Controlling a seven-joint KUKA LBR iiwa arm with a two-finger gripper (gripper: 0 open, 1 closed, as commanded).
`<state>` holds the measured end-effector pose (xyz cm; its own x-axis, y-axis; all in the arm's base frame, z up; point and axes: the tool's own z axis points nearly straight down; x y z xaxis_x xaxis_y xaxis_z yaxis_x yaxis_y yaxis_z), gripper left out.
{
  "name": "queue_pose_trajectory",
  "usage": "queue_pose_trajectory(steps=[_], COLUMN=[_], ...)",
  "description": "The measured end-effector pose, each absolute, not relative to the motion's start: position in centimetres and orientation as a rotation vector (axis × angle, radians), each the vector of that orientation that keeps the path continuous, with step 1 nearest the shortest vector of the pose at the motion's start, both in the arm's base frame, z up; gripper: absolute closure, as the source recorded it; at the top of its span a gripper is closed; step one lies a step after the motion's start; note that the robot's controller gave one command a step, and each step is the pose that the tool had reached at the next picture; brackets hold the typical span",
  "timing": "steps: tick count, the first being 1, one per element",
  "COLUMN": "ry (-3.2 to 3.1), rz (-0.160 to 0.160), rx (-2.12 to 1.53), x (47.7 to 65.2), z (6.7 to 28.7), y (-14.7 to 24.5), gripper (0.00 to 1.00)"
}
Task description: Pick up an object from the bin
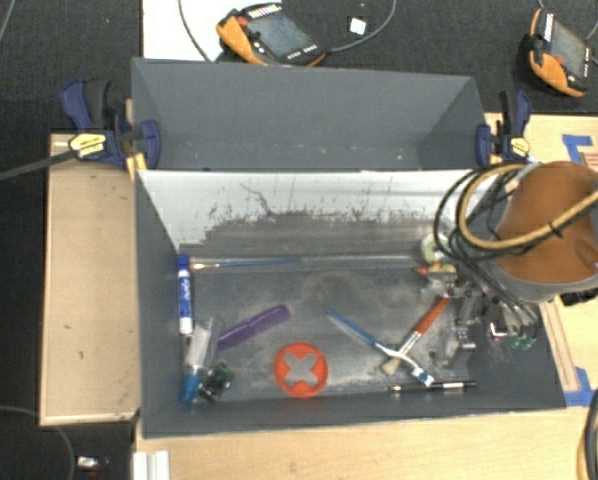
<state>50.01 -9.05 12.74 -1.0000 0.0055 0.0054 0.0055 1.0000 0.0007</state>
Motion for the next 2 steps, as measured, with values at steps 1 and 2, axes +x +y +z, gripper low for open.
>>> queue_pose_trajectory(steps=[1,2], ry=[-3.144,-3.065], rz=[0.001,-0.001], rx=[0.002,0.7], x=[50.2,50.0], z=[13.2,7.0], y=[-9.0,-5.9], gripper=[0.0,0.0])
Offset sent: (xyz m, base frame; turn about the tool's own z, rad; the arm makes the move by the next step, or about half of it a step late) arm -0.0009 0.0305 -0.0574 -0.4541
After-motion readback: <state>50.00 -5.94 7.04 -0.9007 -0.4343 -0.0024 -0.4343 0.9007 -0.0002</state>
